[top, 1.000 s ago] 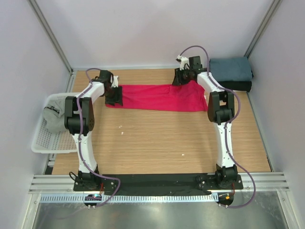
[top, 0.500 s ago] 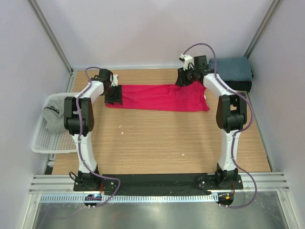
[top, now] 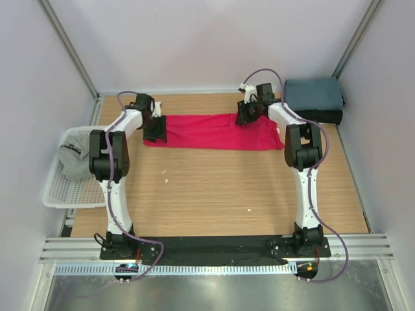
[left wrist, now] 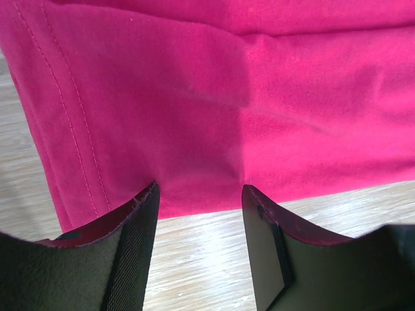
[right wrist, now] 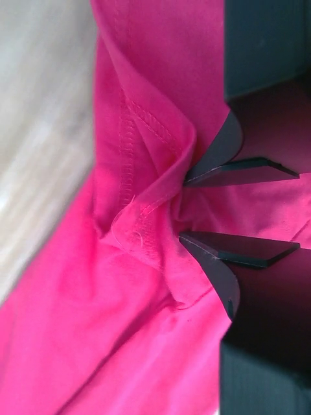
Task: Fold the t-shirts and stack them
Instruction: Fold the tshirt
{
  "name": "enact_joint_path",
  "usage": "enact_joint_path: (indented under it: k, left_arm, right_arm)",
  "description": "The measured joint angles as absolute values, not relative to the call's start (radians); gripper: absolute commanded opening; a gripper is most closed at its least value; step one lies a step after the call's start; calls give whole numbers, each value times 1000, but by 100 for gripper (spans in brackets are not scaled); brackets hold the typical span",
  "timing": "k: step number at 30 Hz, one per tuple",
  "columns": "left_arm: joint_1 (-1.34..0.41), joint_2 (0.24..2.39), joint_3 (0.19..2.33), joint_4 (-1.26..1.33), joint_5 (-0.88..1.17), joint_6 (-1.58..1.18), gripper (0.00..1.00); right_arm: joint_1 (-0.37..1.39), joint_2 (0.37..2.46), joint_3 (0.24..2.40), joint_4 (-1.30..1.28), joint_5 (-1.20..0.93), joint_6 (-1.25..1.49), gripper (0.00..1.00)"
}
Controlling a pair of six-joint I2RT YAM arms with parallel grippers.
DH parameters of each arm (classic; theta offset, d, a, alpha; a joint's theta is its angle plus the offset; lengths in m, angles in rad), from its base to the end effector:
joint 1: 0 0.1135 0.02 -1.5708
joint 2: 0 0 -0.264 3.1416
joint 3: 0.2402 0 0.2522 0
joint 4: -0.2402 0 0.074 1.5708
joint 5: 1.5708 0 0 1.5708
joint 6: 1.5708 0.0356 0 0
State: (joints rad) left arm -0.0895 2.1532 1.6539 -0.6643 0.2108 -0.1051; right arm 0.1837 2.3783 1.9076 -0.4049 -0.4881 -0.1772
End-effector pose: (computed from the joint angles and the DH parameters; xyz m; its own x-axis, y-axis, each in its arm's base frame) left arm 0.4496 -0.0478 0.1694 -0.9273 -0.0198 -0.3737 0.0731 0.9698 -0.2326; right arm 0.5120 0.1121 0.1574 -0.6627 -0.2815 -0.6940 -0.5826 0.7760 0.2416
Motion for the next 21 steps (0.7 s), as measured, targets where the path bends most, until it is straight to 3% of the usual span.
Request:
enact_joint_path:
  k: [10,21]
  left_arm:
    - [-89,2130,1601,-611,205,-121,55]
    - [-89,2064,1500,-553,206,-123,55]
  right_arm:
    - [220,2469,2069,-408,-486,-159,39]
    - [238,2422,1969,-361,-471,-179,40]
